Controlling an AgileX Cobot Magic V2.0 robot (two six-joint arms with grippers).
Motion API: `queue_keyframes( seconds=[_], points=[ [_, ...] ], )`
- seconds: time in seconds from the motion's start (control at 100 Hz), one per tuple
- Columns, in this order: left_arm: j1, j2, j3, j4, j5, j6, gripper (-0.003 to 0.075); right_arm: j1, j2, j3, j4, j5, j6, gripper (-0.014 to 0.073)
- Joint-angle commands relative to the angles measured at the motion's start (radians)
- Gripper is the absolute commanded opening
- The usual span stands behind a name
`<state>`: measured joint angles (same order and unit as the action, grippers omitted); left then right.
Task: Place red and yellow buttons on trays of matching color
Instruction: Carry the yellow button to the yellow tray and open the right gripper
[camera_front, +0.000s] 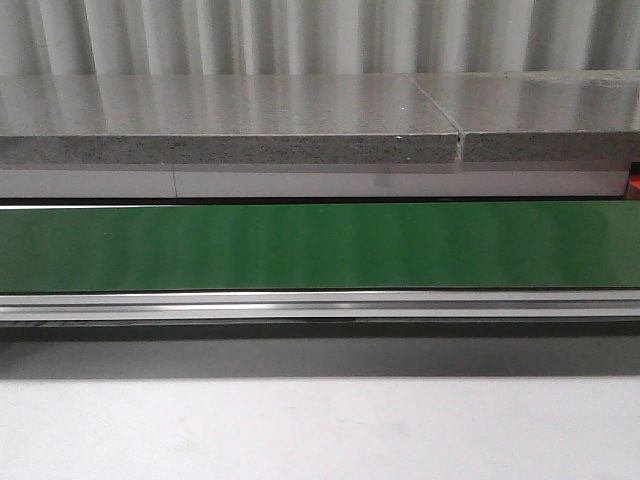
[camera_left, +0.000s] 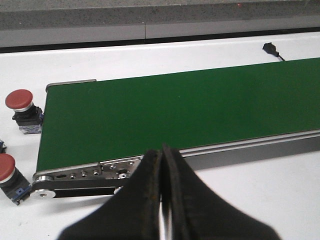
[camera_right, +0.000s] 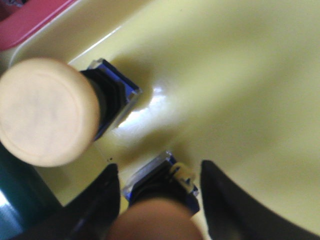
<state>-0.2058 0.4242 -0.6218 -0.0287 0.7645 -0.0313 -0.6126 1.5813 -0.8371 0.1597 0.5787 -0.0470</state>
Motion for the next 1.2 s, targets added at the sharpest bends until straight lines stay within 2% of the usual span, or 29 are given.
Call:
queue_keyframes(
  seconds=[0.0,0.26,0.58,0.68,0.85,0.96,1.19],
  points=[
    [-0.001,0.009,-0.025,-0.012,-0.076,-0.001,-0.002,-0.009,-0.03,-0.021,0.003,-0.026,0.001,0.048],
    [-0.001,0.009,-0.025,-0.012,-0.076,-0.001,-0.002,-0.009,-0.053,-0.021,0.003,-0.016,0.008,0.0477],
    [-0.001,0.009,-0.025,-0.012,-0.076,-0.001,-0.002,-0.007,-0.233,-0.021,0.003,0.021,0.007,0.0461],
    [-0.001,0.009,-0.025,-0.012,-0.076,-0.001,-0.002,0.011,-0.297,-0.021,0.019,0.035,0.007,0.036],
    [-0.001,0.009,-0.025,-0.012,-0.076,-0.001,-0.002,0.101,-0.38,-0.021,0.017,0.057,0.007,0.0055],
    [-0.001,0.009,-0.025,-0.012,-0.076,-0.001,-0.002,0.184,-0.415,-0.021,0.01,0.056,0.006,-0.0085],
    [-0.001,0.009,-0.025,-0.012,-0.076,-0.001,-0.002,0.366,-0.474,-0.021,-0.04,0.038,0.006,-0.0088]
  ],
)
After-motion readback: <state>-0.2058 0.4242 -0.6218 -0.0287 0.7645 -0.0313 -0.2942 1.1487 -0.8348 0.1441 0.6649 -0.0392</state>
